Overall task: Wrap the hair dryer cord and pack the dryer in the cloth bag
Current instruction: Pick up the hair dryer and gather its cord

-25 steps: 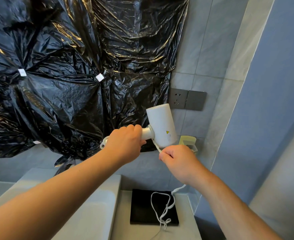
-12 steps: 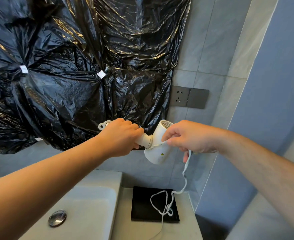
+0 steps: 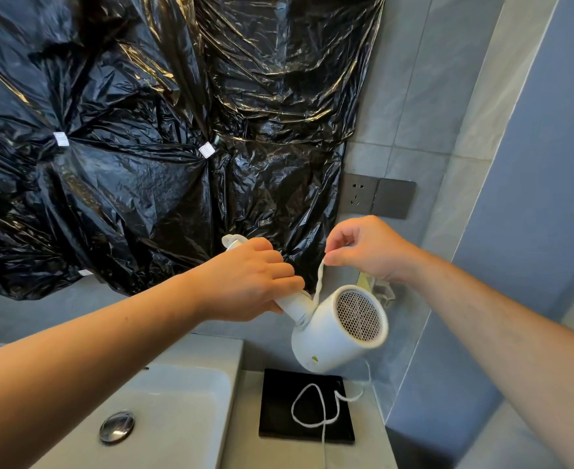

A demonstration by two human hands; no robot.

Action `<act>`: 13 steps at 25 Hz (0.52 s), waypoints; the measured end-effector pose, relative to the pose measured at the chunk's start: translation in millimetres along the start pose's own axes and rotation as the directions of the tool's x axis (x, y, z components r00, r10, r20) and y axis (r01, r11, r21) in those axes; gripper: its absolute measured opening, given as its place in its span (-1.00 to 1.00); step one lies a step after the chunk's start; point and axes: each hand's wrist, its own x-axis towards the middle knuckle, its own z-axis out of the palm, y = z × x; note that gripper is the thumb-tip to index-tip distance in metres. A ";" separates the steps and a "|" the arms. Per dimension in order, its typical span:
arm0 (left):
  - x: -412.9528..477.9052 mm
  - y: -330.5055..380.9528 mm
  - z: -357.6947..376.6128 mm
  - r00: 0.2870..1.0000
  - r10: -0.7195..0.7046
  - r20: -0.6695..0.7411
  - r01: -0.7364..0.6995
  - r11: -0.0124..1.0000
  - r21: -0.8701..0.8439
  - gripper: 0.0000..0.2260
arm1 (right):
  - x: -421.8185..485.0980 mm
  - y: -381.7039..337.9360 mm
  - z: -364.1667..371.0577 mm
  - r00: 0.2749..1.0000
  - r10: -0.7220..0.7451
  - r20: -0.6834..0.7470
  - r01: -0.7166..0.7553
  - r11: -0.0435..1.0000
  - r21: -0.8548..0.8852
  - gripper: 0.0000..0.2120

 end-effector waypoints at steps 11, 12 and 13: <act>15.5 14.8 2.8 0.918 -0.332 -0.216 0.290 0.935 -0.203 -0.62 | -44.4 43.1 49.7 0.863 0.471 0.180 -0.341 0.282 0.897 -0.79; 17.4 17.5 5.0 0.907 -0.364 -0.212 0.316 0.921 -0.226 -0.61 | -42.2 46.2 57.6 0.859 0.451 0.242 -0.351 0.177 0.919 -0.83; 19.9 19.0 6.3 0.892 -0.402 -0.206 0.348 0.902 -0.254 -0.60 | -39.2 48.5 64.7 0.876 0.405 0.263 -0.344 0.141 0.928 -0.89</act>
